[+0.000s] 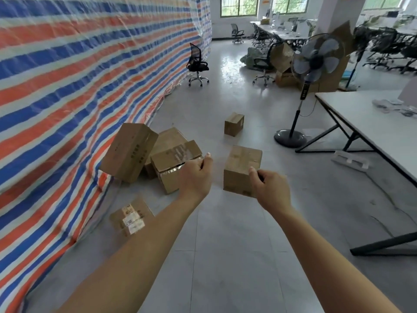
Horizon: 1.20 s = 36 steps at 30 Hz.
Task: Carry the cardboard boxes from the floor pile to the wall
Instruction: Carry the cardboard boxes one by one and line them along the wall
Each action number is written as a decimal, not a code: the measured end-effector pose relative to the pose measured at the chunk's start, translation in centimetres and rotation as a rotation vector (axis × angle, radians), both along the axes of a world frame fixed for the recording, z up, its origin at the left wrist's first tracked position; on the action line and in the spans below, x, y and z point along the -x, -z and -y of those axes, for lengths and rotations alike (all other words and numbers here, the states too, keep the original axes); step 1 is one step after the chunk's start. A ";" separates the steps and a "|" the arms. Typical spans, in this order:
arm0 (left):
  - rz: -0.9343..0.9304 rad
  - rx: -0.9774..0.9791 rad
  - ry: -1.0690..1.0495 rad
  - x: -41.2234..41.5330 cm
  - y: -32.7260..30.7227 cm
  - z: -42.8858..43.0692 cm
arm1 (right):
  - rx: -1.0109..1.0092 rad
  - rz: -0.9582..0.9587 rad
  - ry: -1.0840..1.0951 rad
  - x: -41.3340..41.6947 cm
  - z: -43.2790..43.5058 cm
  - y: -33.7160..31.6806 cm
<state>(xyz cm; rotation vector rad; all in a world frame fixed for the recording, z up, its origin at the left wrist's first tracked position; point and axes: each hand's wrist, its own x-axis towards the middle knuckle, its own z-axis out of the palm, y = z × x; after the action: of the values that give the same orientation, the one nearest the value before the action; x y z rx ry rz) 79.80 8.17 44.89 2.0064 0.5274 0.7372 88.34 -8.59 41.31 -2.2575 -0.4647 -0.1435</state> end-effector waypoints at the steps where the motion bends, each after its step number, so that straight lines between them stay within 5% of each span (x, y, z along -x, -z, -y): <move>1: -0.017 0.024 -0.008 -1.6 0.4 -1.2 | 0.015 -0.014 -0.014 -1.9 -0.9 0.6; 14: -0.171 0.068 -0.004 -34.0 7.7 -18.5 | 0.213 -0.102 -0.023 -33.4 -16.7 6.2; 23: -0.341 0.151 0.025 -56.9 12.0 -21.5 | 0.260 -0.260 0.079 -53.8 -18.1 12.9; 36: -0.631 0.245 -0.155 -87.2 34.2 -23.0 | 0.391 -0.650 0.009 -83.3 -21.1 32.9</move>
<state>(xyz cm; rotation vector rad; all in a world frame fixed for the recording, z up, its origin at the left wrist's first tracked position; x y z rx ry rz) 167.00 31.16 10.70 1.9561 1.0917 0.0953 171.65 12.53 8.46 -2.5055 -0.1345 0.7148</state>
